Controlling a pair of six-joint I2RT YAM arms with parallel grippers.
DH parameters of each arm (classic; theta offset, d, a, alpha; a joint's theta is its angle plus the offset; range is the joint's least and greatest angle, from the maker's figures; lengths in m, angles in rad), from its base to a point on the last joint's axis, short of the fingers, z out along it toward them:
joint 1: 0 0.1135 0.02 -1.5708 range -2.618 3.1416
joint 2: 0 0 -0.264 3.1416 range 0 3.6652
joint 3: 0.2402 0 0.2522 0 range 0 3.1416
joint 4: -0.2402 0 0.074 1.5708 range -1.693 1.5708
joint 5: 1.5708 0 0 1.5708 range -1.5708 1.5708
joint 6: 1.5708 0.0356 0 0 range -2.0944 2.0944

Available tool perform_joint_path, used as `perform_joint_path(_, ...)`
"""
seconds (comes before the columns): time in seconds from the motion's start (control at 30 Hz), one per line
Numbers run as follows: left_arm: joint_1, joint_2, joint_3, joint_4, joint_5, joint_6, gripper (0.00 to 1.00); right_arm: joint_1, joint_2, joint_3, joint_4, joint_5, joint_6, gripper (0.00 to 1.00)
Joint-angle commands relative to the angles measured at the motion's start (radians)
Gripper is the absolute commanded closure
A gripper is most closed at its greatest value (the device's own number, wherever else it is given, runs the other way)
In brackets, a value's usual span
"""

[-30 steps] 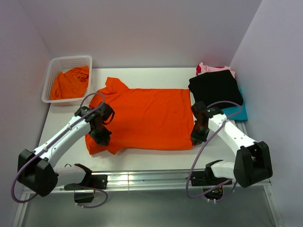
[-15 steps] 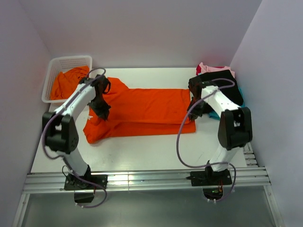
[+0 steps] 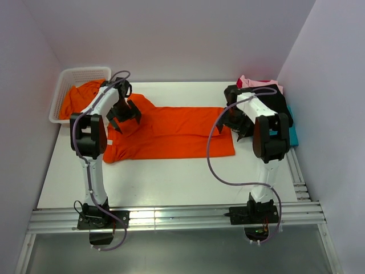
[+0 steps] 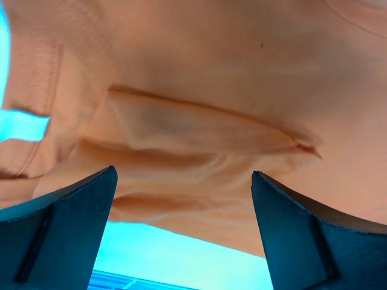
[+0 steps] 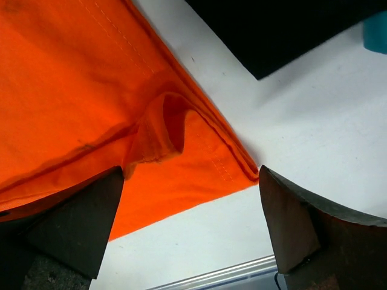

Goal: Fold and stack the t-shirts
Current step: Fold the flattened tshirt in 1/3 of the way

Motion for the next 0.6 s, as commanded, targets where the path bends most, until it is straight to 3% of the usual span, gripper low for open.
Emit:
perform_joint_path(0.0, 0.0, -0.154, 0.008, -0.044, -0.049, 0.021, 0.01, -0.005, -0.14, -0.043, -0.029, 0.048, 0.013, 0.0)
perform_joint_path(0.27, -0.019, -0.43, -0.238, -0.112, -0.144, -0.062, 0.01, -0.001, -0.443, -0.329, 0.007, 0.042, -0.025, 0.0)
perform_joint_path(0.4, -0.019, -0.525, -0.529, -0.017, -0.125, -0.088, 0.01, -0.001, -0.514, -0.467, 0.075, -0.013, -0.034, 0.0)
perform_joint_path(0.57, -0.017, -0.527, -0.663, 0.068, -0.168, -0.064, 0.05, -0.002, -0.5, -0.553, 0.152, -0.064, -0.045, 0.0)
